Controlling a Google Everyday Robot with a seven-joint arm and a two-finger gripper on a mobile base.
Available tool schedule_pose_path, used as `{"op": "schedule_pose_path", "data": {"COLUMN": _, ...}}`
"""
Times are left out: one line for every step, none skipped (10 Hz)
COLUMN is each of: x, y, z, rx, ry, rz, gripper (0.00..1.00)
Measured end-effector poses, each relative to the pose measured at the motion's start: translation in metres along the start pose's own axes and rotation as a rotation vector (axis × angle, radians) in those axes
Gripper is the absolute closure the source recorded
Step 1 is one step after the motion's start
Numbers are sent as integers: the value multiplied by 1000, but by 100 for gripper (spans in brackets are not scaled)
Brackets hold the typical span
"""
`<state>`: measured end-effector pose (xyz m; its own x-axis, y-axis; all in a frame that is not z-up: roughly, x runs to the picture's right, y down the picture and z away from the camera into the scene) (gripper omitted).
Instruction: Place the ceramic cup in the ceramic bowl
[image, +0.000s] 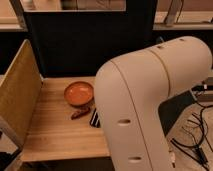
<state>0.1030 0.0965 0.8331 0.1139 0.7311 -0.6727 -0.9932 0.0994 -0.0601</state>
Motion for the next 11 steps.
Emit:
{"op": "schedule_pose_path", "data": {"x": 0, "y": 7, "z": 5, "rx": -18, "ry": 10, "rz": -13, "gripper": 42}}
{"op": "schedule_pose_path", "data": {"x": 0, "y": 13, "z": 8, "rx": -36, "ry": 14, "rz": -18, "gripper": 52}}
{"op": "schedule_pose_path", "data": {"x": -1, "y": 17, "z": 9, "rx": -52, "ry": 16, "rz": -18, "gripper": 61}}
{"op": "schedule_pose_path", "data": {"x": -2, "y": 19, "z": 9, "rx": -67, "ry": 17, "rz": -18, "gripper": 71}}
{"op": "schedule_pose_path", "data": {"x": -2, "y": 20, "z": 9, "rx": -79, "ry": 15, "rz": -18, "gripper": 83}}
{"op": "schedule_pose_path", "data": {"x": -3, "y": 20, "z": 9, "rx": -83, "ry": 13, "rz": -17, "gripper": 91}}
{"op": "schedule_pose_path", "data": {"x": -5, "y": 18, "z": 7, "rx": -87, "ry": 5, "rz": -12, "gripper": 99}}
{"op": "schedule_pose_path", "data": {"x": -7, "y": 14, "z": 3, "rx": -91, "ry": -9, "rz": -2, "gripper": 100}}
{"op": "schedule_pose_path", "data": {"x": -9, "y": 11, "z": -1, "rx": -96, "ry": -21, "rz": 7, "gripper": 100}}
{"op": "schedule_pose_path", "data": {"x": -12, "y": 6, "z": -8, "rx": -101, "ry": -42, "rz": 19, "gripper": 100}}
{"op": "schedule_pose_path", "data": {"x": -17, "y": -1, "z": -21, "rx": -108, "ry": -78, "rz": 36, "gripper": 100}}
